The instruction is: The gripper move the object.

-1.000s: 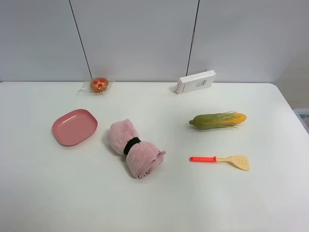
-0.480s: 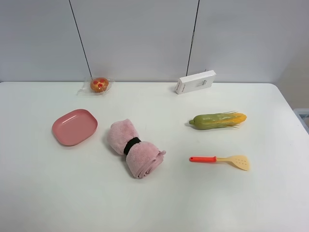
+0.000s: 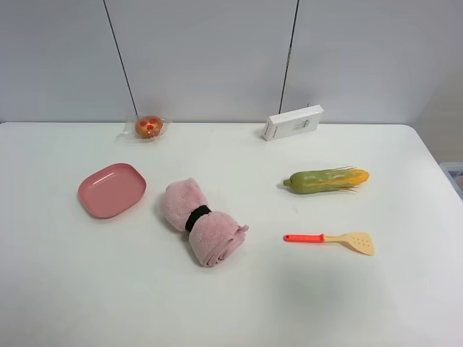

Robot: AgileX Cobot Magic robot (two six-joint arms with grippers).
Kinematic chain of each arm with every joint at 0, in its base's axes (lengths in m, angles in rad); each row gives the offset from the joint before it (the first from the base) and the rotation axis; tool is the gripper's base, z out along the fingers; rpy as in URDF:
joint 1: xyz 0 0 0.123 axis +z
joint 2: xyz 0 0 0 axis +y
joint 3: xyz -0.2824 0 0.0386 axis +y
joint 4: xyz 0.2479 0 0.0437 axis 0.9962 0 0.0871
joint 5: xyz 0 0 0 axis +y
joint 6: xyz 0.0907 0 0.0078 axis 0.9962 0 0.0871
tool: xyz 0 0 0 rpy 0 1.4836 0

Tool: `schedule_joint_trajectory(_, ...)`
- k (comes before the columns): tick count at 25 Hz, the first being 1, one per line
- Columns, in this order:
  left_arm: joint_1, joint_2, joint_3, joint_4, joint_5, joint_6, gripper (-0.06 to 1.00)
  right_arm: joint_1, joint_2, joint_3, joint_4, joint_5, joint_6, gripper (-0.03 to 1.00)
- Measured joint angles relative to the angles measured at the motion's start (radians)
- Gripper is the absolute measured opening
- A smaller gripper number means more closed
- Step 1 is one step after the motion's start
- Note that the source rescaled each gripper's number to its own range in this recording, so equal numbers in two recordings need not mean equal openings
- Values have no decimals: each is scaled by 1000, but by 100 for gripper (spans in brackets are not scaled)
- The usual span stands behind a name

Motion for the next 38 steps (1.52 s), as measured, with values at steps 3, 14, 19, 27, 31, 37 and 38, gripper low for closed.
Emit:
schedule_joint_trajectory(3, 0, 0, 0, 0, 0, 0, 100, 0, -87, 117, 76, -75, -79, 95)
schedule_joint_trajectory(14, 0, 0, 0, 0, 0, 0, 100, 0, -335, 395, 120, -111, -112, 95)
schedule_joint_trajectory(19, 0, 0, 0, 0, 0, 0, 100, 0, -338, 459, 120, -112, -109, 95)
schedule_joint_trajectory(27, 0, 0, 0, 0, 0, 0, 100, 0, -338, 464, 120, -113, -109, 95)
schedule_joint_trajectory(31, 0, 0, 0, 0, 0, 0, 100, 0, -338, 464, 120, -113, -109, 95)
schedule_joint_trajectory(37, 0, 0, 0, 0, 0, 0, 100, 0, -338, 464, 120, -113, -109, 95)
schedule_joint_trajectory(38, 0, 0, 0, 0, 0, 0, 100, 0, -338, 464, 120, -113, -109, 95)
